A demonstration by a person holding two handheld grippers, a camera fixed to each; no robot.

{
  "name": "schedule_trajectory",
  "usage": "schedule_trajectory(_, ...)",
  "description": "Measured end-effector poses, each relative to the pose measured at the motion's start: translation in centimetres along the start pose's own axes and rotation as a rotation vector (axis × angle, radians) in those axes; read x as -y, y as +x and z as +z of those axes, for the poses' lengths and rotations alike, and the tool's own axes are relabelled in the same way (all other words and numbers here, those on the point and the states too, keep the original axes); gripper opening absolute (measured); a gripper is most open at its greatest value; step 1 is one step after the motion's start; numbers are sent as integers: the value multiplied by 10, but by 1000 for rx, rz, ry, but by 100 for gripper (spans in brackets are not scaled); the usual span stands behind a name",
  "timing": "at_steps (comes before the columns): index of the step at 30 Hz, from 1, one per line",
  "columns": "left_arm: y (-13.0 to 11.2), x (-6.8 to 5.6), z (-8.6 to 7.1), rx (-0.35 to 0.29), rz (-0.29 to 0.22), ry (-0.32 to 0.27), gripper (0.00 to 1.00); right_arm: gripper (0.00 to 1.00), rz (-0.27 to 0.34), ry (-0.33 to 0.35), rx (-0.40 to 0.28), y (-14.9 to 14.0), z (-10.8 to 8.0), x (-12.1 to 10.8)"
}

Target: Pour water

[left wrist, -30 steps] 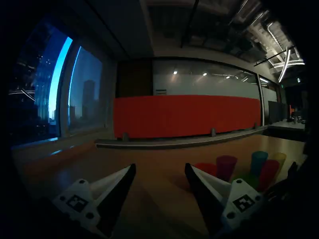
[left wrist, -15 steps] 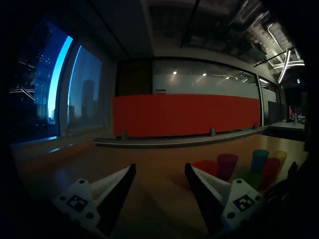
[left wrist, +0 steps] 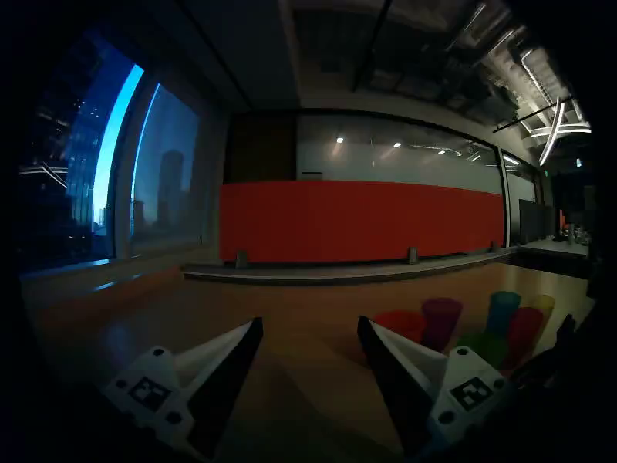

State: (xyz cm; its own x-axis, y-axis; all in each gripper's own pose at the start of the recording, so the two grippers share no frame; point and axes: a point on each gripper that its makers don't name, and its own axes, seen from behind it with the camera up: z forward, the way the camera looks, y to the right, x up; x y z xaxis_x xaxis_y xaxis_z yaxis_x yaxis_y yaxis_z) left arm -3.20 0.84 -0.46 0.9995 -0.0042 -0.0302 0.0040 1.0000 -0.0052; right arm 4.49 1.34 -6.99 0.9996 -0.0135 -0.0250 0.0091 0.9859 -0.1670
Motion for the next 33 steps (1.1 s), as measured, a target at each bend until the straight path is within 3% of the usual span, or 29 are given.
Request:
schedule_trajectory(11, -2, -1, 0, 2, 0, -1, 91, 100, -7, 2, -10, 3, -2, 0)
schedule_trajectory(33, -1, 0, 0, 2, 1, -2, 91, 100, -90, 7, -64, -4, 2, -8)
